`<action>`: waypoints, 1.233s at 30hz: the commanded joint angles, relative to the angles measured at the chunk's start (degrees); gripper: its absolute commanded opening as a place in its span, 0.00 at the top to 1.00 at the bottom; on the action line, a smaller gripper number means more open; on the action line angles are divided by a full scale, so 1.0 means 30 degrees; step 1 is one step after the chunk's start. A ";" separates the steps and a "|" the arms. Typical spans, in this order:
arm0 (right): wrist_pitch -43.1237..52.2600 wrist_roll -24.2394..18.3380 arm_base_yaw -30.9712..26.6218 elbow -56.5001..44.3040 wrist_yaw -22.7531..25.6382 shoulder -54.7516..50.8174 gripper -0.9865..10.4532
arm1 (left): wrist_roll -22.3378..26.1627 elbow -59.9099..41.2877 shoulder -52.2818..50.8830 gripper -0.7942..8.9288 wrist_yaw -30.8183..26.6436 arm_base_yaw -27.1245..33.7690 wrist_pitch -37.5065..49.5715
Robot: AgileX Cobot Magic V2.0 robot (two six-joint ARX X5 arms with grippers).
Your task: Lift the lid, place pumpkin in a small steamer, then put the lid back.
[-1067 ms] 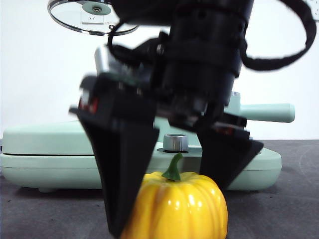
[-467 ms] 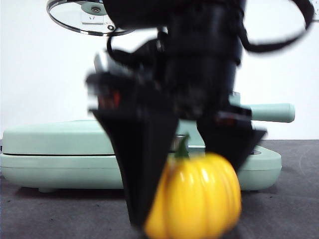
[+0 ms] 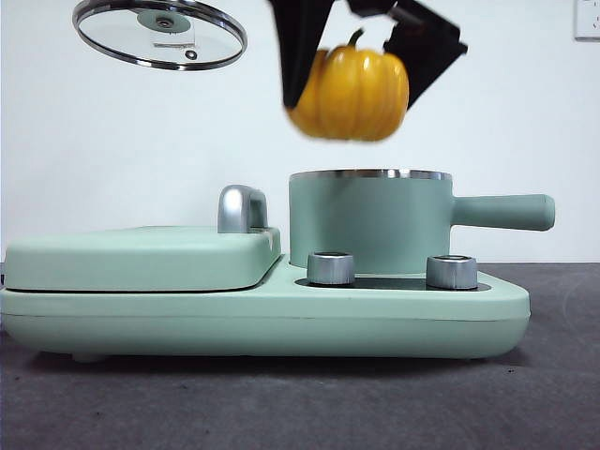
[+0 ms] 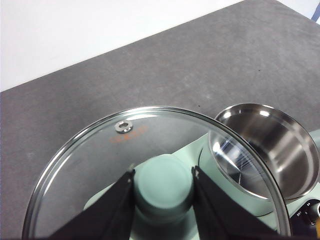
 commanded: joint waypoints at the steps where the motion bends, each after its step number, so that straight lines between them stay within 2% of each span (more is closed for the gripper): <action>1: -0.0146 -0.0998 -0.0940 0.1800 0.0022 0.1064 0.63 | 0.0160 0.0532 -0.0102 0.84 0.0153 0.0066 0.0525; 7: -0.0364 -0.1865 -0.2849 0.4699 0.0015 0.3220 0.63 | 0.0124 0.0532 -0.0102 0.84 0.0153 0.0087 0.0488; 14: -0.0430 -0.2441 -0.3934 0.6360 0.0022 0.5850 0.63 | 0.0124 0.0532 -0.0102 0.84 0.0160 0.0087 0.0459; 23: -0.0248 -0.2623 -0.4146 0.6390 0.0146 0.8109 0.63 | 0.0109 0.0532 -0.0102 0.84 0.0153 0.0175 0.0474; 28: 0.0080 -0.2798 -0.3934 0.6375 0.1596 0.8867 0.63 | 0.0109 0.0532 -0.0095 0.84 0.0153 0.0175 0.0481; 37: 0.0270 -0.2834 -0.3985 0.6375 0.1508 0.9377 0.63 | 0.0036 0.0532 -0.0095 0.84 0.0160 0.0175 0.0459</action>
